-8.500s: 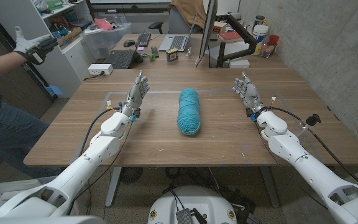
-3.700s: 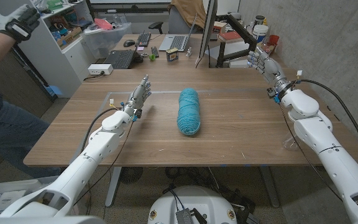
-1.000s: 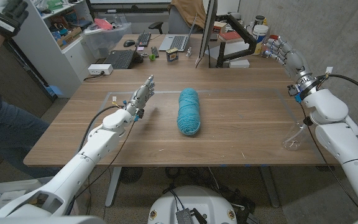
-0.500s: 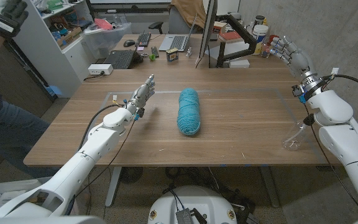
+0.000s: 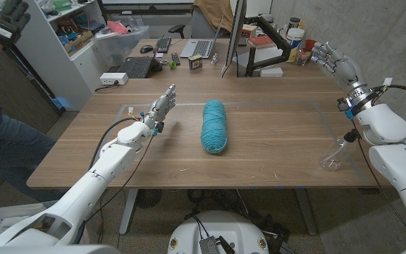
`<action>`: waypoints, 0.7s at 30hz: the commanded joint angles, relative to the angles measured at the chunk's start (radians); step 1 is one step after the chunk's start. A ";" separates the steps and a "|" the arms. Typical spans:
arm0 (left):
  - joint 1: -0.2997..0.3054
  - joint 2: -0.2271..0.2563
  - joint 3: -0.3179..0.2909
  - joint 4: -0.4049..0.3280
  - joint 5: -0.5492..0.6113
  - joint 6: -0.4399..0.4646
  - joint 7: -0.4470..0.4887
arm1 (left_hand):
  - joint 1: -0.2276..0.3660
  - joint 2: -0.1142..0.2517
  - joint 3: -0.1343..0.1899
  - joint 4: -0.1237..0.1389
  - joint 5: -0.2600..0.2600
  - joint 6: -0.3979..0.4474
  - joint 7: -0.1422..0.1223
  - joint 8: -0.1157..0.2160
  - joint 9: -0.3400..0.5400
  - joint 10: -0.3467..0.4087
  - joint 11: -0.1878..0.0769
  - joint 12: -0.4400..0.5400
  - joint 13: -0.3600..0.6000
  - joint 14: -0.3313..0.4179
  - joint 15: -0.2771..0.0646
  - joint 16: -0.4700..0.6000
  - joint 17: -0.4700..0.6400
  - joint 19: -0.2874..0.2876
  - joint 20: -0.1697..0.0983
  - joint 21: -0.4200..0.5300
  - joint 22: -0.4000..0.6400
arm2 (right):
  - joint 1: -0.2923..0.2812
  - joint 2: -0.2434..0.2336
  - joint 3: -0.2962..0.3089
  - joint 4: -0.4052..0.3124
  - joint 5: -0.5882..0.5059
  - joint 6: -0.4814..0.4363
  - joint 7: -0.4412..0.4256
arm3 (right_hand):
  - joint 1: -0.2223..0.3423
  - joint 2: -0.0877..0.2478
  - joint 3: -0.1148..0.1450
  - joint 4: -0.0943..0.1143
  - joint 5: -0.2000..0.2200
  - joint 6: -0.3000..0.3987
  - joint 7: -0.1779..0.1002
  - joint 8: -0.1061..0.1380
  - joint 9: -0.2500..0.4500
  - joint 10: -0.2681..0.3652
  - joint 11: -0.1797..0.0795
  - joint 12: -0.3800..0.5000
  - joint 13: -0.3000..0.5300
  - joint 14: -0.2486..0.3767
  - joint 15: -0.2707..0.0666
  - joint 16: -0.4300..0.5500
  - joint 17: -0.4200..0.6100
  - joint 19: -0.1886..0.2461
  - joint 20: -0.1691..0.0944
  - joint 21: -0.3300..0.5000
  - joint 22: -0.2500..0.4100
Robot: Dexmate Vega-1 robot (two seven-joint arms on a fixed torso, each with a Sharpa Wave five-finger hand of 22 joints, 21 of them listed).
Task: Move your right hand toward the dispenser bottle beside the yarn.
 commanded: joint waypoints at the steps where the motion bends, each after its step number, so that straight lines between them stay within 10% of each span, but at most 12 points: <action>1: 0.000 0.000 0.007 -0.015 0.019 -0.005 0.026 | 0.012 0.002 -0.003 0.001 0.006 0.010 0.000 0.011 0.003 0.011 -0.004 0.006 0.001 0.007 0.002 0.005 0.003 0.008 -0.002 0.005 0.002 | -0.036 0.001 0.034 -0.006 -0.004 0.018 0.007 | 0.012 -0.004 -0.004 -0.003 0.006 0.005 -0.008 0.008 0.004 0.002 -0.009 -0.004 0.003 0.002 -0.008 -0.002 0.003 0.007 0.003 0.000 0.002; 21: 0.023 0.030 0.004 -0.102 0.023 0.059 0.060 | 0.015 0.005 -0.006 0.000 0.006 0.014 -0.003 0.010 0.003 0.011 -0.005 0.004 0.001 0.009 0.003 0.004 0.003 0.010 0.001 0.004 0.002 | -0.058 0.017 0.068 0.030 0.004 0.077 0.020 | 0.018 -0.007 -0.006 -0.006 0.009 0.009 -0.017 0.007 0.004 0.014 -0.012 -0.001 0.003 0.006 -0.005 -0.003 0.002 0.011 0.004 -0.001 0.001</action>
